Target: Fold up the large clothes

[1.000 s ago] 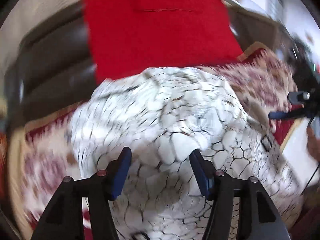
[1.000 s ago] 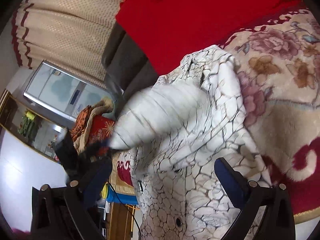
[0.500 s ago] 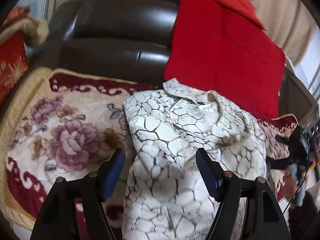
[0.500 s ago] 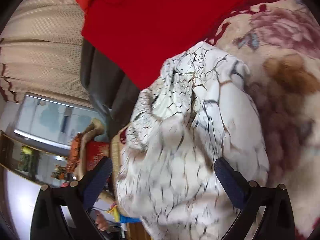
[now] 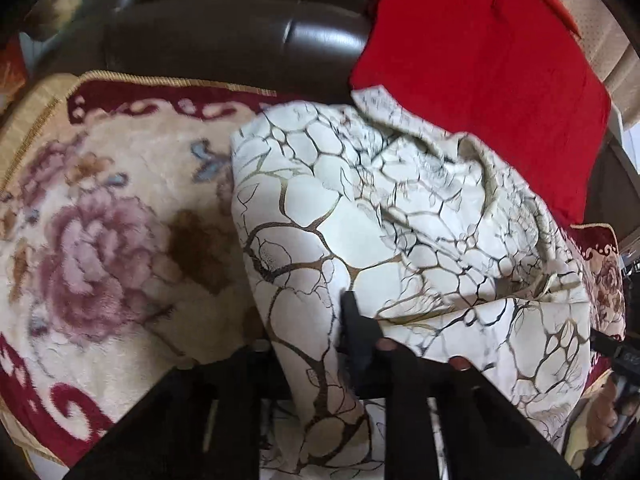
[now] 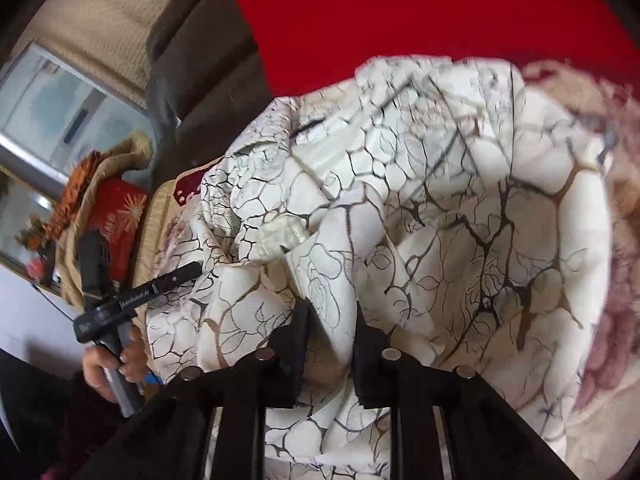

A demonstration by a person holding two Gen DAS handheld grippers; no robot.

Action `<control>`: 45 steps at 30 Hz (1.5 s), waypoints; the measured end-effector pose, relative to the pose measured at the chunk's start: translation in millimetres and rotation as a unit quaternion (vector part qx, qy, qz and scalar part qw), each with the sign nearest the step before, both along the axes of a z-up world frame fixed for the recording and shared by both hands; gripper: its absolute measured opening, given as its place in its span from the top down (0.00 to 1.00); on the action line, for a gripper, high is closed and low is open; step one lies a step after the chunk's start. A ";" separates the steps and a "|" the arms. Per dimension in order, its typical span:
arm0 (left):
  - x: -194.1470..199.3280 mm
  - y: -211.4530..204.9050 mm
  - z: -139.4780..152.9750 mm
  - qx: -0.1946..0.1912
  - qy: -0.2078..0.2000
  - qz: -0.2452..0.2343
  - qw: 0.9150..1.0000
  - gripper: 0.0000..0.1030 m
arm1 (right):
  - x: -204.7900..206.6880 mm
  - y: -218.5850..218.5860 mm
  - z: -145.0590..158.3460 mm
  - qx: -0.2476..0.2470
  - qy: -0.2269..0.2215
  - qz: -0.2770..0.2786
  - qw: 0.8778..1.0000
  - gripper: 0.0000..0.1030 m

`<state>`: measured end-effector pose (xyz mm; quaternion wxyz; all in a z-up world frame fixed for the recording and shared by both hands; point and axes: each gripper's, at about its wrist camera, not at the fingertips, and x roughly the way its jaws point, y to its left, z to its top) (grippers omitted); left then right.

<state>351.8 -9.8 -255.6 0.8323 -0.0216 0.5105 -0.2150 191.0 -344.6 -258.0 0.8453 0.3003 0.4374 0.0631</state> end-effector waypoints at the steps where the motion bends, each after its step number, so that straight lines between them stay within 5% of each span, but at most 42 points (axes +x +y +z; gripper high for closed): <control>1: -3.0 5.7 7.5 0.000 -0.016 0.007 1.000 0.87 | -2.7 -0.4 6.8 0.002 -0.012 -0.002 1.000 0.91; 5: -2.4 33.8 30.7 -0.015 -0.052 0.048 0.997 0.94 | -21.3 -8.4 48.9 0.017 -0.082 -0.031 0.996 0.92; 9: 9.0 51.9 28.5 -0.028 -0.046 0.089 0.995 0.94 | -31.3 -20.0 82.4 0.026 -0.122 -0.071 0.990 0.93; 14: 14.0 52.1 -0.3 -0.015 -0.021 0.108 0.994 0.90 | -25.0 -22.2 64.7 -0.018 -0.058 -0.087 0.994 0.86; 15: 14.6 50.9 -6.3 -0.013 -0.008 0.108 0.994 0.89 | -21.3 -22.0 50.9 -0.003 -0.033 -0.078 0.996 0.81; 17: 11.5 54.3 -11.3 -0.020 0.006 0.106 0.994 0.83 | -17.0 -20.9 33.6 0.006 -0.009 -0.074 0.997 0.51; 18: 9.4 57.2 -10.8 -0.020 0.006 0.105 0.994 0.70 | -14.3 -20.5 22.9 0.013 -0.005 -0.076 0.997 0.18; 19: 5.2 61.3 -7.6 -0.015 0.004 0.104 0.994 0.63 | -14.9 -21.4 16.7 0.014 -0.010 -0.085 0.996 0.09; 21: -2.1 66.0 -2.2 -0.007 -0.007 0.100 0.995 0.51 | -11.4 -20.3 6.5 0.012 -0.017 -0.093 0.995 0.09; 26: -26.8 68.9 15.4 -0.002 -0.045 0.062 0.997 0.51 | 11.4 -3.9 -18.3 0.037 0.015 -0.049 0.998 0.18; 28: -35.7 64.5 21.4 0.001 -0.058 0.048 0.997 0.51 | 13.9 9.2 -19.1 0.034 0.025 -0.024 0.999 0.75; 31: -51.0 52.5 32.1 0.008 -0.076 0.025 0.997 0.51 | 4.8 18.3 -1.1 0.026 -0.002 -0.025 0.999 0.81; 37: -67.1 24.8 43.6 0.011 -0.108 -0.002 0.994 0.44 | -35.8 2.5 64.1 -0.008 -0.088 -0.072 0.994 0.83; 41: -61.7 -2.5 18.9 0.059 -0.083 -0.007 0.995 0.35 | -22.1 -18.0 29.9 -0.056 0.025 -0.077 0.995 0.73; 42: -60.5 -5.6 11.9 0.068 -0.075 -0.010 0.995 0.35 | -17.7 -25.0 10.3 -0.053 0.070 -0.087 0.992 0.63; 43: -60.8 -8.7 5.7 0.080 -0.069 -0.013 0.994 0.35 | -17.4 -34.6 -6.6 -0.031 0.095 -0.094 0.991 0.53; 45: -63.3 -7.6 4.5 0.086 -0.072 -0.017 0.993 0.35 | -27.8 -52.9 -17.5 0.037 0.074 -0.111 0.990 0.53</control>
